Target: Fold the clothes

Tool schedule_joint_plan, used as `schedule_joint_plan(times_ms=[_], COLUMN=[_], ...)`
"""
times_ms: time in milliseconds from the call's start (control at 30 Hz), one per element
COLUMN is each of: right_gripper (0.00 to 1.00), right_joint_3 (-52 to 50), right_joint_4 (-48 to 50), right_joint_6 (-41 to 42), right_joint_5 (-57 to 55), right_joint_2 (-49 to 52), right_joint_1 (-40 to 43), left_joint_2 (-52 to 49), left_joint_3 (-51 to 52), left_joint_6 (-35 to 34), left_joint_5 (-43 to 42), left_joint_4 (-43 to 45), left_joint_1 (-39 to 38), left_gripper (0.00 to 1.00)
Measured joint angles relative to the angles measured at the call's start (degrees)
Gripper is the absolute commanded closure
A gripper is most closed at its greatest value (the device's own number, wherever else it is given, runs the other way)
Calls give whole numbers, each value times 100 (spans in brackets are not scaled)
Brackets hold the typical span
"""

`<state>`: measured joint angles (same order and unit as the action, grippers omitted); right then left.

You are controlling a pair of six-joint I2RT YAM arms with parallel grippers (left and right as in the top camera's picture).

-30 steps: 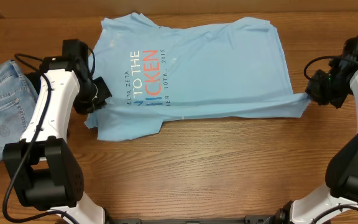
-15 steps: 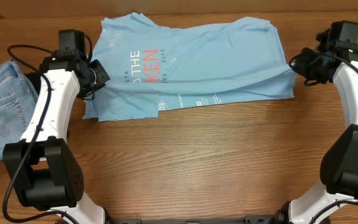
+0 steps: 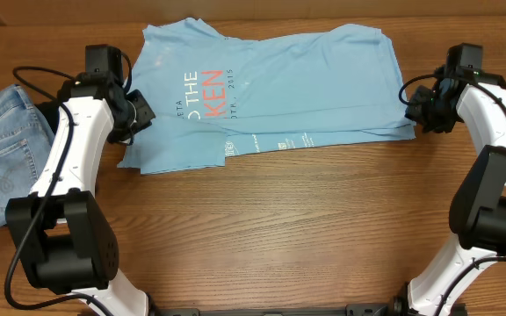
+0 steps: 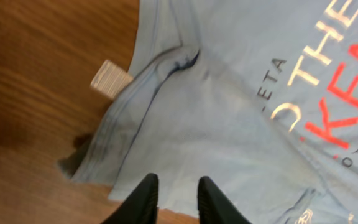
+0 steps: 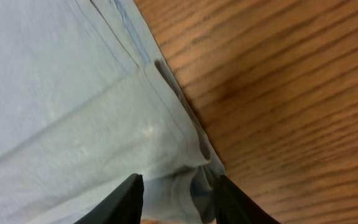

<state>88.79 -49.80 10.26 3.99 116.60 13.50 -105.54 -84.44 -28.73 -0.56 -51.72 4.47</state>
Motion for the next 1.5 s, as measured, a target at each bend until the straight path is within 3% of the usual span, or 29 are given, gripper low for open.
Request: schedule_joint_plan(times_ms=[67,167,267,433,667,800,900,1167,1267,1333,1367,1500], right_gripper=[76,76,76,76,76,76,75,75,75,75,75,75], right_joint_3=[0,0,0,0,0,0,0,0,0,0,0,0], right_joint_4=[-116,-238,-254,-302,-546,-629,-658,-673,-688,-723,-723,-723], right_joint_6=[-13,-4,-4,-7,-26,-24,-24,-26,-72,-96,-109,-114], right_joint_5=[-22,-42,-42,-44,-42,-42,-42,-42,-57,-87,-103,-127], right_joint_2=[0,0,44,402,407,407,407,407,407,407,407,407], right_joint_1=[0,-15,-87,-205,-208,-208,-208,-208,-208,-208,-208,-208], left_joint_2=[-2,-2,-2,-26,-39,-39,-39,-81,-280,-282,-282,-286], left_joint_3=[0,0,55,820,1432,1683,1766,1808,1840,1838,1838,1834], left_joint_6=[-9,-11,-11,-13,-4,44,96,170,173,188,203,332], left_joint_5=[0,-2,-22,-26,114,192,216,236,225,142,74,-188], left_joint_4=[-396,-1082,-1429,-1034,149,688,916,977,984,1025,1043,1014], left_joint_1=[0,0,0,0,0,0,0,0,0,0,0,7], left_gripper=[65,55,53,45,46,51,62,60,72,91,96,96])
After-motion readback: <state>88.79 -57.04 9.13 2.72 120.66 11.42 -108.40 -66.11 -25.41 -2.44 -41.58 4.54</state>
